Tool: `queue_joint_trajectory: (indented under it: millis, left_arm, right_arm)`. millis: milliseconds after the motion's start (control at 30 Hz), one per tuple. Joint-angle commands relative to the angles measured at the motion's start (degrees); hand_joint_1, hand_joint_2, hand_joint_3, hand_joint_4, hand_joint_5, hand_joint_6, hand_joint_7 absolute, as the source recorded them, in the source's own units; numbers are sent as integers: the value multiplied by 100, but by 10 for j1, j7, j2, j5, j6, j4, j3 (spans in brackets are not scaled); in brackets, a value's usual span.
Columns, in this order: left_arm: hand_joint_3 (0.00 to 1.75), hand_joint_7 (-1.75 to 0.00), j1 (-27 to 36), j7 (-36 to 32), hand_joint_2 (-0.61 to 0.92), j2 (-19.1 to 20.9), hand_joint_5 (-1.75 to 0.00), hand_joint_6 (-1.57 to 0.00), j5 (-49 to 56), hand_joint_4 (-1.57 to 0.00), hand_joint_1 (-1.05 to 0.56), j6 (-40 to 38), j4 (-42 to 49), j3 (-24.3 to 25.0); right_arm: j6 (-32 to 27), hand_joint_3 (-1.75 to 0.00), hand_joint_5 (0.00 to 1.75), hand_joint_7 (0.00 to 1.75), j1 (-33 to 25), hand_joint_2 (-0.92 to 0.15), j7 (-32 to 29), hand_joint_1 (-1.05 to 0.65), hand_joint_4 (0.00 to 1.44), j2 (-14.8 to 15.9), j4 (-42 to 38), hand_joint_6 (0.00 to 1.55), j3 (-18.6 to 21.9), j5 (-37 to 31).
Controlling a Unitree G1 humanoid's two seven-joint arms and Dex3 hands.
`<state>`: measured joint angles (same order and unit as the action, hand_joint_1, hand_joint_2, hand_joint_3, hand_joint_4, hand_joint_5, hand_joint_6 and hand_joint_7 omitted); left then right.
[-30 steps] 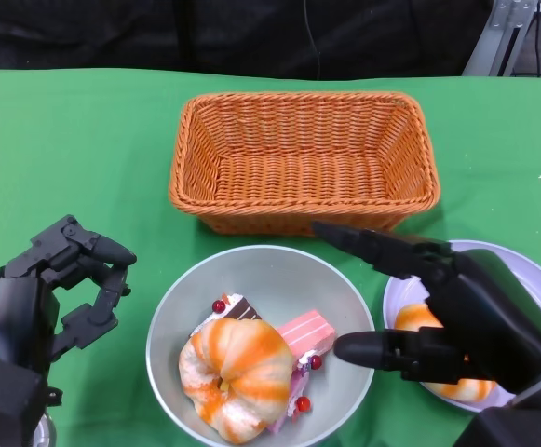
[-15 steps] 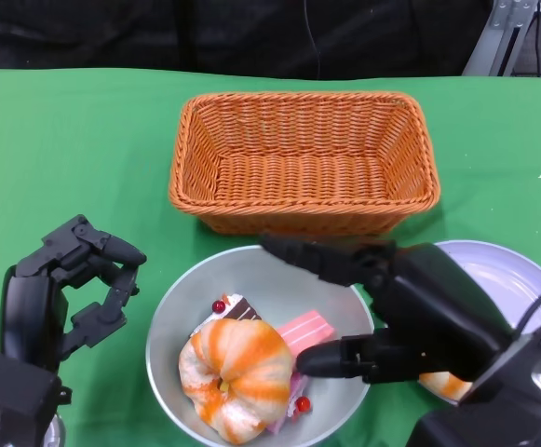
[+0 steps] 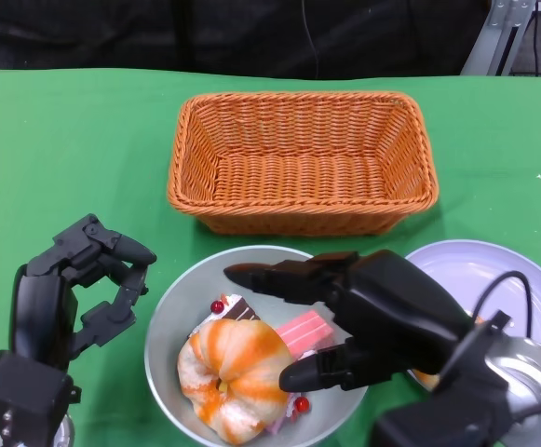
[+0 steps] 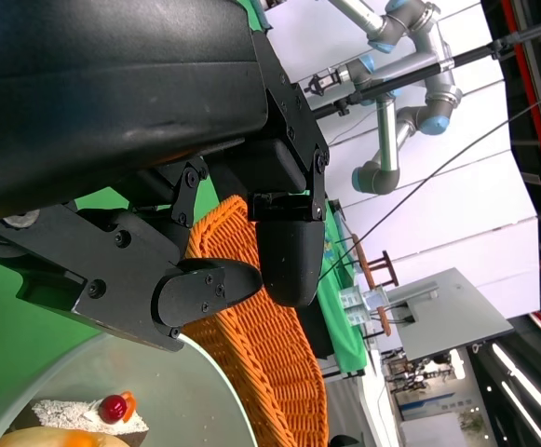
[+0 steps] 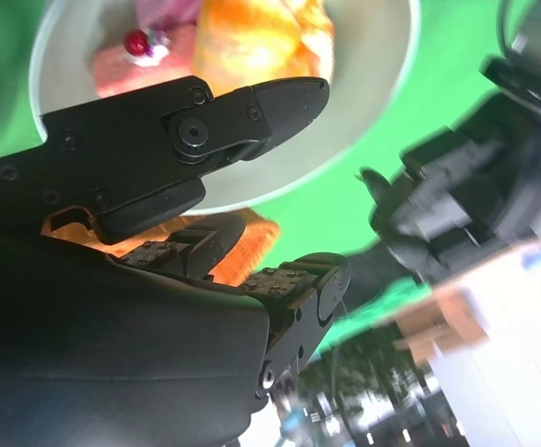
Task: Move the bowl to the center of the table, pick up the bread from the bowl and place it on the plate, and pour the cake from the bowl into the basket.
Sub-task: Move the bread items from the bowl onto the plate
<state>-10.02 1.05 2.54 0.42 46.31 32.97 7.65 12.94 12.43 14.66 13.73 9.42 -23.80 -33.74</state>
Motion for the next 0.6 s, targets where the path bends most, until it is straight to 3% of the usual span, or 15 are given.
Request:
queue_joint_trajectory:
  millis: [33, 233, 400, 500, 600]
  left_arm:
    - [72, -133, -4, -12, 75, 9, -162, -73, 9, -72, -12, 1, 5, 2]
    - [56, -123, -7, -21, 82, 11, -157, -75, 19, -75, -18, 6, 6, 3]
    - [37, -140, -13, -10, 91, 9, -173, -66, 3, -64, -20, 13, 14, 3]
    - [35, -141, -14, 0, 91, 6, -174, -66, -13, -64, -18, 7, 11, 2]
    - [44, -134, -12, 12, 87, 6, -163, -69, -30, -66, -16, -1, 6, 1]
  right_arm:
    - [-19, -11, 3, 1, 15, -92, 12, -79, 50, -4, -3, 42, -8, -9]
    - [-18, -9, 3, 2, 37, -92, 10, -77, 51, -14, -36, 46, -29, -17]
    - [-8, -8, 3, 2, 44, -92, 11, -76, 51, -13, -50, 49, -40, -17]
    - [-16, -9, 2, 2, 43, -92, 19, -76, 51, -13, -48, 49, -48, -22]
    - [-32, -10, 1, 2, 44, -92, 32, -75, 49, -17, -46, 50, -56, -26]
